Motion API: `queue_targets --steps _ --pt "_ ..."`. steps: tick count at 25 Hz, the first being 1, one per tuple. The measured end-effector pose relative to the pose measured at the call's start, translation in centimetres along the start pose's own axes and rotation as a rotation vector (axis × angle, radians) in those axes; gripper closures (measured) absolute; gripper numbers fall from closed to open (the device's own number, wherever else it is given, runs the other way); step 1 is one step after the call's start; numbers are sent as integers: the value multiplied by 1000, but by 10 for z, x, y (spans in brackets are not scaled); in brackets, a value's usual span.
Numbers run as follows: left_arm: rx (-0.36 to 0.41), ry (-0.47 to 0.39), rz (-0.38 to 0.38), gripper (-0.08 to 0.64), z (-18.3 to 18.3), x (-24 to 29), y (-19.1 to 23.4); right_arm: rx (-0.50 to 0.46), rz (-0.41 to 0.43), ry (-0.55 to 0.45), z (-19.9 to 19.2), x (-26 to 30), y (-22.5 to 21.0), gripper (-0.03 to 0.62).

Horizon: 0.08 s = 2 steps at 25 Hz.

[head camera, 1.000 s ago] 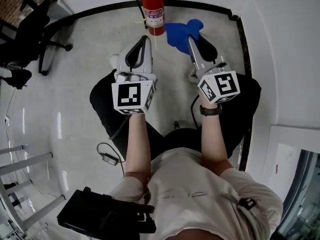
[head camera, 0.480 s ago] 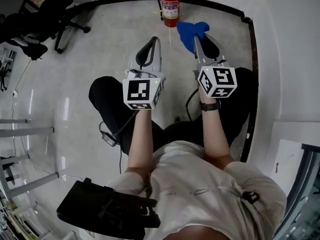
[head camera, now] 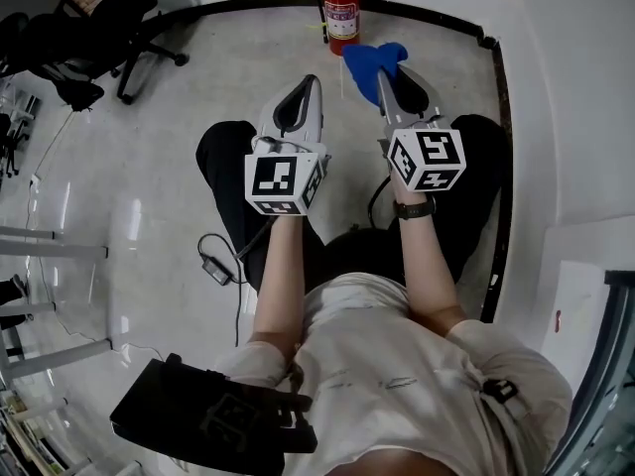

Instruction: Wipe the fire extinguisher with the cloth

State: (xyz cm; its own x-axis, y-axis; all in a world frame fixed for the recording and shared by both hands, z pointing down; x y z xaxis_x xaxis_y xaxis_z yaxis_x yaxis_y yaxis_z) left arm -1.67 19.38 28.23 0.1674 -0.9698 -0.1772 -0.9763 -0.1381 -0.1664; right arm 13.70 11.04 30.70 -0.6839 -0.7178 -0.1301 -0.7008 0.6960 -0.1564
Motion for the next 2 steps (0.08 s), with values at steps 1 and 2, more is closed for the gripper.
queue_targets --steps 1,2 --pt "-2 -5 1 560 2 -4 -1 -2 4 -2 1 -2 3 526" --pt "-3 -10 2 560 5 -8 -1 -4 8 -5 3 -5 7 526"
Point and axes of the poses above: the fingertips, and each gripper's own axes: x forward along the fingers, y to its left, z out of its top, the point moved 7 cm from there along -x, backward along the fingers, and after that the axes turned 7 degrees about x, right-handed, at the moved point
